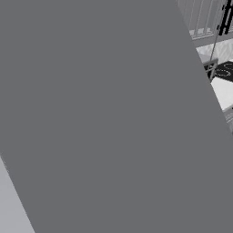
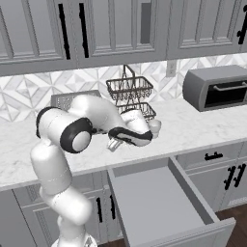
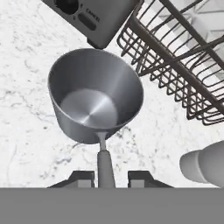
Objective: Pick the measuring cup from the drawer and place it on the counter.
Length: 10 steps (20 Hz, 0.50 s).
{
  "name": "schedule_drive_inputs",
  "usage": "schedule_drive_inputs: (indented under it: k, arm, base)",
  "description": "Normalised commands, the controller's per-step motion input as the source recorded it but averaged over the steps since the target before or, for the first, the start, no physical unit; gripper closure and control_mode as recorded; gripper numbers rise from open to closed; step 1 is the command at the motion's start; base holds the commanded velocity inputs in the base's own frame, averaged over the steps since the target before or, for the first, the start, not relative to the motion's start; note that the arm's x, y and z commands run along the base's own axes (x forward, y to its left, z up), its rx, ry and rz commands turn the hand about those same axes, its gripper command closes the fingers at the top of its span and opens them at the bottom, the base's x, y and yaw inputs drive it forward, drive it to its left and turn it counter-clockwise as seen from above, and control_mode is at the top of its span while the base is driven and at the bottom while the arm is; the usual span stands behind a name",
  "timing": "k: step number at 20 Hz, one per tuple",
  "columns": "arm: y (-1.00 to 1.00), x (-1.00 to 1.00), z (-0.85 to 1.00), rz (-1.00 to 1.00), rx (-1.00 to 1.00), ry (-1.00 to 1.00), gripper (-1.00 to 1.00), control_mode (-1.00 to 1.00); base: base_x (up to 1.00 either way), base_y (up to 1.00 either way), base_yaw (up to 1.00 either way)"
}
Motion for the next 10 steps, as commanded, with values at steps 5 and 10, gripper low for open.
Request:
schedule_drive_inputs:
  k: [5, 10]
  arm:
    - [0.0, 0.16, -0.29, 0.12, 0.03, 0.0, -1.0, -1.0]
    - [-0.04, -0.27, 0.49, 0.04, 0.01, -0.07, -1.0, -1.0]
  base:
    - [0.0, 0.0, 0.0]
    - [0.0, 0.0, 0.0]
